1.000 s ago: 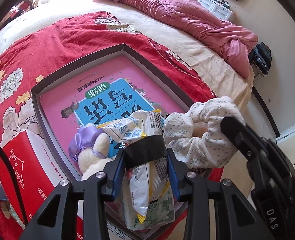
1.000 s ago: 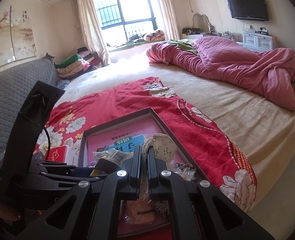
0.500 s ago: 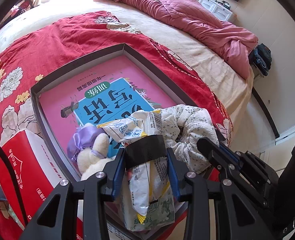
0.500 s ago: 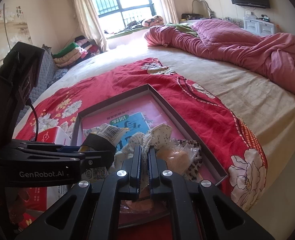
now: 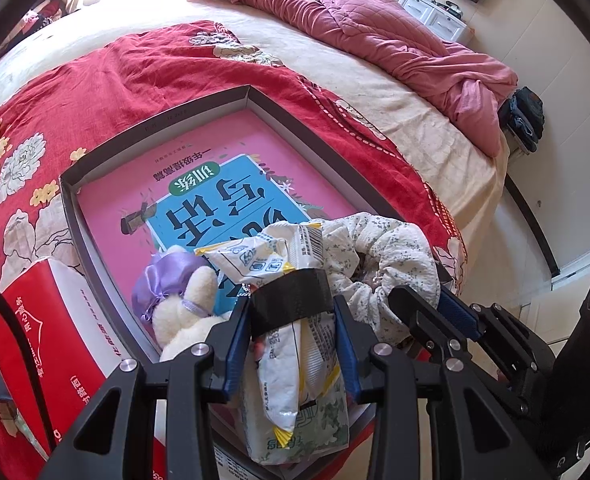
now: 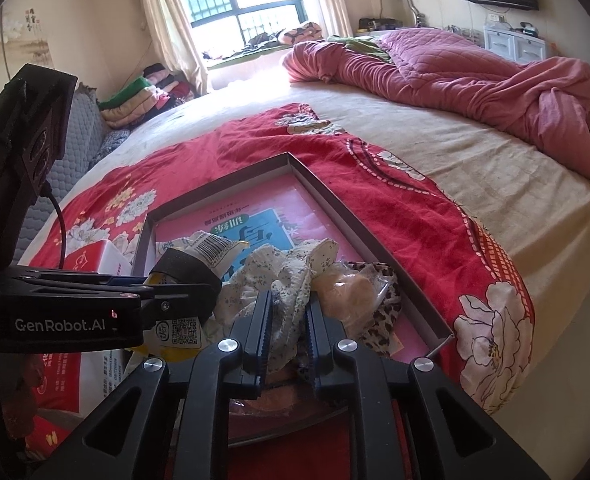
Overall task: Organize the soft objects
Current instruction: 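Lower the floral cloth into the tray and open the right tool while the left tool holds the snack bar, then open the left tool to release the snack bar into the tray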
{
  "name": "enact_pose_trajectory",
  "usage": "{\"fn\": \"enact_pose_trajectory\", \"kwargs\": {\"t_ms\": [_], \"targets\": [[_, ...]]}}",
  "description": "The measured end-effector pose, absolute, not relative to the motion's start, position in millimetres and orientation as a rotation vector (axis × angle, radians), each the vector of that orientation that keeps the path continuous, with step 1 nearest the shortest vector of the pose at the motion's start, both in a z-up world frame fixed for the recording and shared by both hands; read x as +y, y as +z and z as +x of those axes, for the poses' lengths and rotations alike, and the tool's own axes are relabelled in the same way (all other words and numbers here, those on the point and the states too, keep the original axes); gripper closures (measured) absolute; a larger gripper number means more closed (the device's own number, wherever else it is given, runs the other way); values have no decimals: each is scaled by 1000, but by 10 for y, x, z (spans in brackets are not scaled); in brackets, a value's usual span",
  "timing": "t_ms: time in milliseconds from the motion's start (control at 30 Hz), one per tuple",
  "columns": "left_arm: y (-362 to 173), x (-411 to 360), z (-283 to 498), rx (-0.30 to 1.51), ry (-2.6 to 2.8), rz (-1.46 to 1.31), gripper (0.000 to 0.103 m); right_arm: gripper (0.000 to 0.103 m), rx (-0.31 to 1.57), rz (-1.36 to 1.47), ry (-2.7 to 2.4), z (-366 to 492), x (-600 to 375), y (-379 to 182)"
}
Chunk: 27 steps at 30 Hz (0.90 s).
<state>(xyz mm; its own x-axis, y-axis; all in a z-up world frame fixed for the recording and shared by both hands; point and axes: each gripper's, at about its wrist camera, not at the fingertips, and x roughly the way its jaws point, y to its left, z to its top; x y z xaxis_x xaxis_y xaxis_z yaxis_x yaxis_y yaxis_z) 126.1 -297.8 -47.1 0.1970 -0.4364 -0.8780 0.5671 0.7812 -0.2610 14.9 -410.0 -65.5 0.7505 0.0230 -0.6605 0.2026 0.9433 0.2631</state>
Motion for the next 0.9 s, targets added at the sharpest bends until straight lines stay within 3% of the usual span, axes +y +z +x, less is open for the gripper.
{"fn": "enact_pose_trajectory", "kwargs": {"t_ms": [100, 300, 500, 767, 900], "targets": [[-476, -2975, 1262, 1179, -703, 128, 63, 75, 715, 318, -112, 125, -4103, -642], [-480, -2982, 1268, 1185, -698, 123, 62, 70, 707, 305, -138, 73, -4145, -605], [-480, -2983, 1264, 1184, -694, 120, 62, 45, 702, 298, -187, 25, -4184, -570], [-455, -2982, 1239, 1180, -684, 135, 62, 45, 694, 318, -211, -26, -4270, -544], [-426, -2974, 1218, 1177, -686, 134, 57, 43, 684, 316, -218, -60, -4282, -498]]}}
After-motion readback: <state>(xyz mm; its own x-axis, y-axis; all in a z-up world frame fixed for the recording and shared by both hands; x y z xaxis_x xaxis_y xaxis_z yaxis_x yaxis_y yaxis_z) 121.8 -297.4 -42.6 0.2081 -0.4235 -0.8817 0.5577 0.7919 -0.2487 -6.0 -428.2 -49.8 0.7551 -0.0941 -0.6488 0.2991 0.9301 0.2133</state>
